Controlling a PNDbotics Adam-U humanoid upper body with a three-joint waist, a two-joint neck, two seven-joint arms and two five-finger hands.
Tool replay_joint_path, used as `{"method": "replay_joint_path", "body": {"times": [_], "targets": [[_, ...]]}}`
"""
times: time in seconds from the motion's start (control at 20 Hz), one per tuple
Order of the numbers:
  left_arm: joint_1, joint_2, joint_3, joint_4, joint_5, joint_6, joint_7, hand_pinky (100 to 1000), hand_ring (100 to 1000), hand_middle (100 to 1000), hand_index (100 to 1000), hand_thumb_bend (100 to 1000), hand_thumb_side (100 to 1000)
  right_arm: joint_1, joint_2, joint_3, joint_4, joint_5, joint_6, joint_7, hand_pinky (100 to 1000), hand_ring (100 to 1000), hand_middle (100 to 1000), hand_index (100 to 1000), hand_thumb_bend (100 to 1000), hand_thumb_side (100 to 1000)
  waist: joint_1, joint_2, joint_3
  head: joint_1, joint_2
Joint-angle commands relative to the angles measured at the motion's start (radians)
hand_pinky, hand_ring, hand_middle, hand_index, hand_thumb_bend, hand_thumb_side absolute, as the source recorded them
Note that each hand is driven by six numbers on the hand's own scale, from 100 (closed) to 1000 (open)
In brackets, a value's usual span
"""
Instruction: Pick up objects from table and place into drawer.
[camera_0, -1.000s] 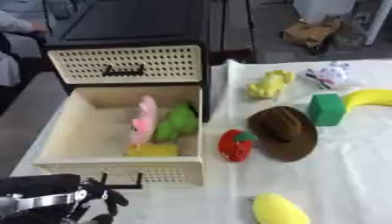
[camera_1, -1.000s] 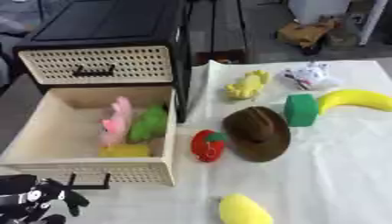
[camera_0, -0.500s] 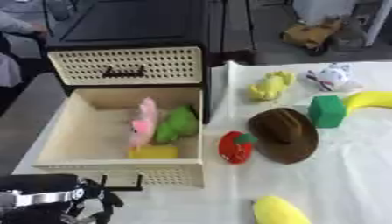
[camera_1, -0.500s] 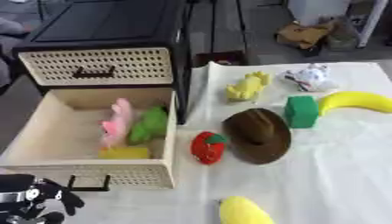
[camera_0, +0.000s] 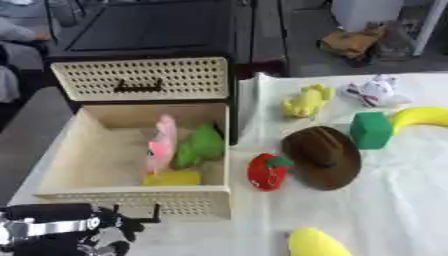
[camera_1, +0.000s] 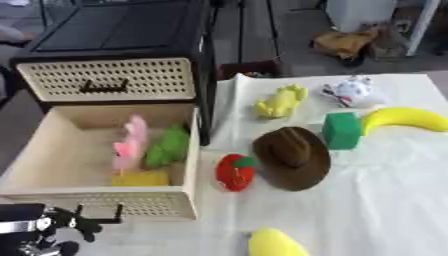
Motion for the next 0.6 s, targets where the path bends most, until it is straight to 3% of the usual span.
{"method": "replay_joint_path", "body": {"times": [0.05,0.6], "targets": [[-0.013,0.015,0.015,0.006,-0.006,-0.004,0.0,151,323,864,1000,100,1000,-0.004,-0.022,-0.011,-0.016,0.007,0.003,-0.001,671,683,553,711,416,1000,-0.004,-0.015,-0.001,0.003,-0.011],[-0.039,-0.023,0.036,0.11,-0.073,-0.094,0.071,167,334,907,1000,100,1000,-0.015,-0.004,-0.005,-0.016,0.012,0.025,0.019,674,683,546,711,437,1000,0.0,-0.005,-0.013,0.005,-0.031]]}}
